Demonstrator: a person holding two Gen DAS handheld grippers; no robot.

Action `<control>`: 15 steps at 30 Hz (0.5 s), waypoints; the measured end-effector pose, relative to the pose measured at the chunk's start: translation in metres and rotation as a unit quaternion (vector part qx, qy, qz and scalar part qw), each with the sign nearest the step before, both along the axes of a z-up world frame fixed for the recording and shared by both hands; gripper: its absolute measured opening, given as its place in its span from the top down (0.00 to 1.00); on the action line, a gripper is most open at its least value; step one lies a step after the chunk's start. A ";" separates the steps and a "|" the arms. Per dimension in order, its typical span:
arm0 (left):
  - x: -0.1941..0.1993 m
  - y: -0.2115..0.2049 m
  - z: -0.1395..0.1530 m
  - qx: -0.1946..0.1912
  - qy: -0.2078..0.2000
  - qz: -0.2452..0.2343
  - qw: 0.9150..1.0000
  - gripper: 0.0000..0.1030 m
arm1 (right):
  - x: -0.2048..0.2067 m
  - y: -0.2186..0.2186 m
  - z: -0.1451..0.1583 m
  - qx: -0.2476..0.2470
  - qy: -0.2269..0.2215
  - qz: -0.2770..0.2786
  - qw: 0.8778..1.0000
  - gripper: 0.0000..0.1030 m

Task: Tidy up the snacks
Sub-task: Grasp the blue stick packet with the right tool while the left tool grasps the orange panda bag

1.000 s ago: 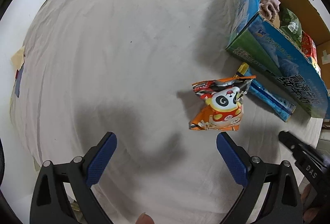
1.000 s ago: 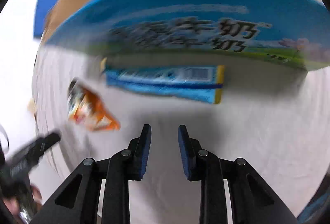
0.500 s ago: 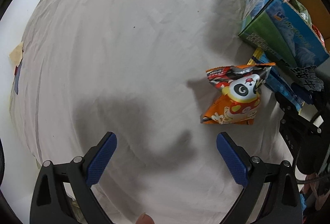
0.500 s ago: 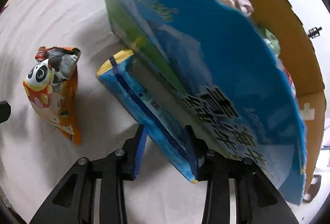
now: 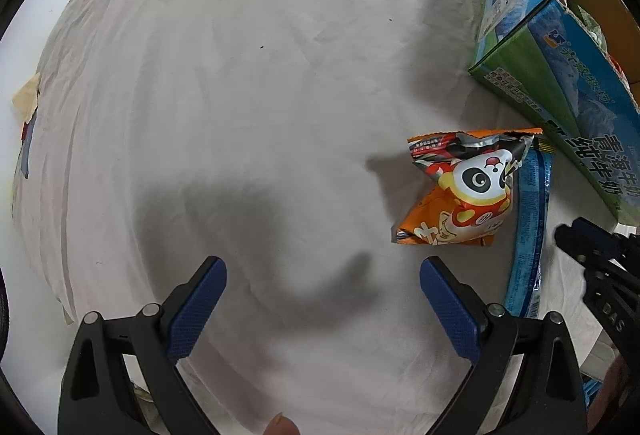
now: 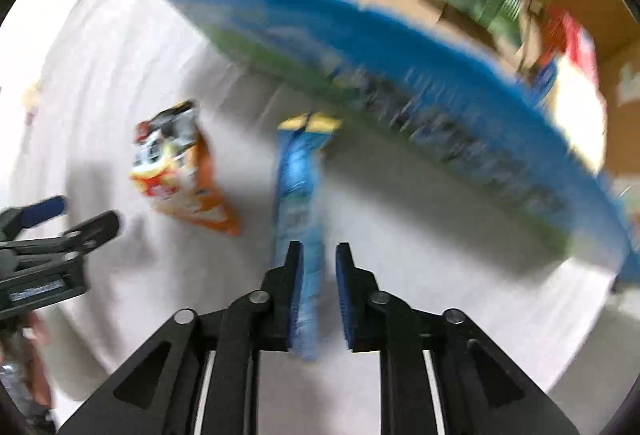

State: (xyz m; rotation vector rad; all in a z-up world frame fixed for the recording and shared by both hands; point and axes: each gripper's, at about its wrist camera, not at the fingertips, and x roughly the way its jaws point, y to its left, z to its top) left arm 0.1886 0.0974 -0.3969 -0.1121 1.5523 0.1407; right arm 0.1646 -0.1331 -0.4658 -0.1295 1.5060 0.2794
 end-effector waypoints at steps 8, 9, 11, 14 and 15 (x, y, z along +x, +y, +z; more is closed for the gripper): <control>0.012 -0.012 0.000 -0.014 -0.002 -0.017 1.000 0.04 | -0.005 -0.012 -0.037 0.035 0.052 -0.071 0.996 0.64; 0.014 -0.014 -0.001 -0.019 -0.001 -0.017 1.000 0.04 | -0.005 -0.021 -0.038 0.020 0.054 -0.079 0.995 0.64; 0.018 -0.017 -0.005 -0.033 0.003 -0.017 0.999 0.04 | -0.011 -0.028 -0.041 0.005 0.068 -0.094 0.993 0.64; 0.025 -0.021 -0.013 -0.060 0.008 -0.007 0.998 0.04 | -0.026 -0.052 -0.040 0.057 0.080 -0.132 0.986 0.64; 0.028 -0.023 -0.015 -0.062 0.009 -0.004 0.998 0.04 | -0.028 -0.058 -0.038 0.068 0.075 -0.143 0.984 0.64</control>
